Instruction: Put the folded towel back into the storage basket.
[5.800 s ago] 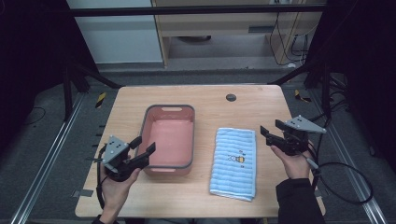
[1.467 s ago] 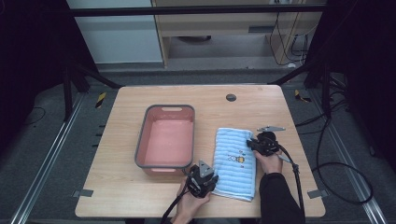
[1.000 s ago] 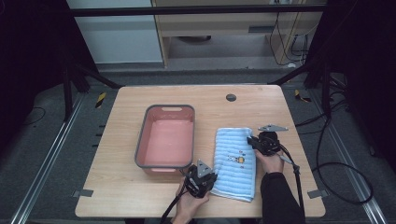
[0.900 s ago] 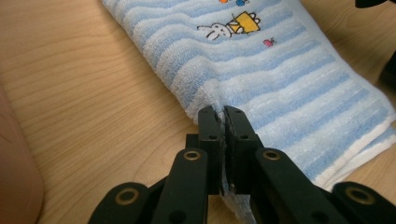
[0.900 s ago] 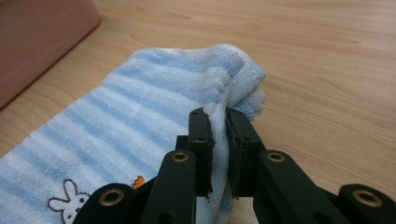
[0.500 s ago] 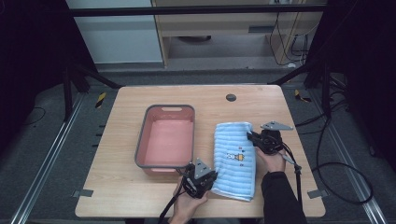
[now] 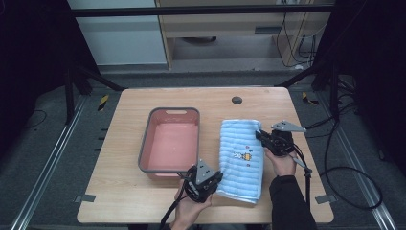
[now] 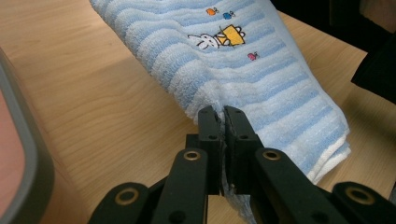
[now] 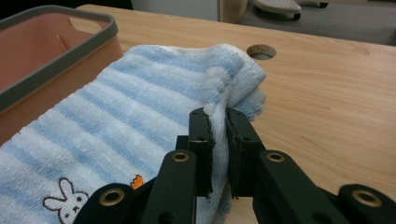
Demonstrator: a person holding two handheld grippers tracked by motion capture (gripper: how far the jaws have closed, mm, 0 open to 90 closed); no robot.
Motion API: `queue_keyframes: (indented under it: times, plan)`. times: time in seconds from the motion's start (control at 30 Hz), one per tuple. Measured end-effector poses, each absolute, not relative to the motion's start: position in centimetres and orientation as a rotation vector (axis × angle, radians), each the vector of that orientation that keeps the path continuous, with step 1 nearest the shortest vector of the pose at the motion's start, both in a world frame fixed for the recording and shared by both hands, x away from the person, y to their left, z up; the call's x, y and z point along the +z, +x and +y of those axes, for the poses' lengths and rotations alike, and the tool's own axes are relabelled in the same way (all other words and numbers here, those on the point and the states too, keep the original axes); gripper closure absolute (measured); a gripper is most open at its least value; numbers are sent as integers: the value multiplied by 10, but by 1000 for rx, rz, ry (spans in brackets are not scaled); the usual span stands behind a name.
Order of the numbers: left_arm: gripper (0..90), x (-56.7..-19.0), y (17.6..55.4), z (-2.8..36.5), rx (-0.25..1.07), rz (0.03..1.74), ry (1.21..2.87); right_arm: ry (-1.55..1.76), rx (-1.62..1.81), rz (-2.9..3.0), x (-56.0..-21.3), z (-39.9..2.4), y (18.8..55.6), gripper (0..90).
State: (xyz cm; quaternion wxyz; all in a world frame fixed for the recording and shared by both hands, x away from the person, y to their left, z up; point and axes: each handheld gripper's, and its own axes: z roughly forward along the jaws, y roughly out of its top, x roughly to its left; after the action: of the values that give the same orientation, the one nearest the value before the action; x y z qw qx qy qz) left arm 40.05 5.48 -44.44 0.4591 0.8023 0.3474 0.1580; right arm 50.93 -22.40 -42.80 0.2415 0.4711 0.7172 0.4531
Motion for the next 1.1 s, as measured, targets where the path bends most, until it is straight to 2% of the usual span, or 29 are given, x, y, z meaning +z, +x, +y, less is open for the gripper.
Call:
queue_keyframes:
  times: [1.1]
  plan:
    - [859, -391, 397, 78, 478, 791, 1890, 1187, 1327, 1864, -362, -206, 503, 823]
